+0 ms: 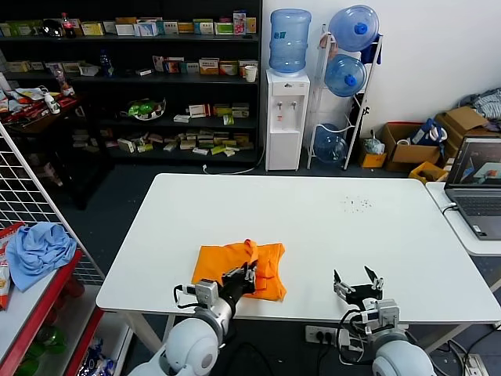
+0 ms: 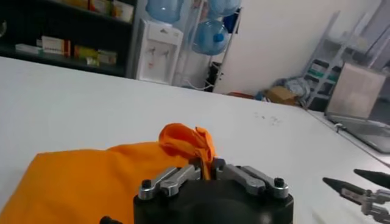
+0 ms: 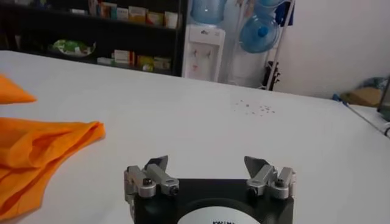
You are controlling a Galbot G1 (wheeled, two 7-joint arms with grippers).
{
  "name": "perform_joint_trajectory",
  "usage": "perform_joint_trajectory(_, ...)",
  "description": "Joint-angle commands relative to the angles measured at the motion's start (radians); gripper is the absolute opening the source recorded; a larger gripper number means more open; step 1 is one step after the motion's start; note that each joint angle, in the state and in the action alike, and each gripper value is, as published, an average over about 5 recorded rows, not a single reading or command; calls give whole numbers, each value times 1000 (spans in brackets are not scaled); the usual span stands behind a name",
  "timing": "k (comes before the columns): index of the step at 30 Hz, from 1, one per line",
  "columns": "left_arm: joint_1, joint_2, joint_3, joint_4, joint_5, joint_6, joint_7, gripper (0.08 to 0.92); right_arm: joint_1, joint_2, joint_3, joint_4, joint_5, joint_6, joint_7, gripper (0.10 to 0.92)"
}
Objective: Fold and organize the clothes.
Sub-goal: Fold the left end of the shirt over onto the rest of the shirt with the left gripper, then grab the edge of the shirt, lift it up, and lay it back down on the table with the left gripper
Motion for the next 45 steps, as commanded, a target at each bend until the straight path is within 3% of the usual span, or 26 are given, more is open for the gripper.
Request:
perform_joint_trajectory(1,-10,-79,36,40,-25,-160,16,273,10,7,-9,-2,-2,0,1,823)
perform_joint_trajectory(4,1,-36,0,13,-60,-174,4,360,13,8,-13,0,-3,-1,1,823)
perform_joint_trajectory(8,28,96,-60,-20,-65,-156,17,481,13,6,-17,8,-3,-3,-1,823)
perform_joint_trajectory(14,97,326,-159,-38,-85,-60,96,654,13,7,-24,8,-8,1,-7,823)
perform_joint_trajectory(18,105,398,-222,-2,-155,20,155,764,9,6,-28,2,-13,5,-13,823)
perform_joint_trajectory(21,81,408,-242,58,-200,56,197,812,6,4,-29,1,-16,8,-16,823)
perform_joint_trajectory(31,-28,338,-241,251,-278,87,304,823,-15,-3,-16,11,-21,9,-22,823)
perform_joint_trajectory(45,-74,250,-203,300,-275,104,322,823,-24,-11,-5,23,-16,7,-21,823)
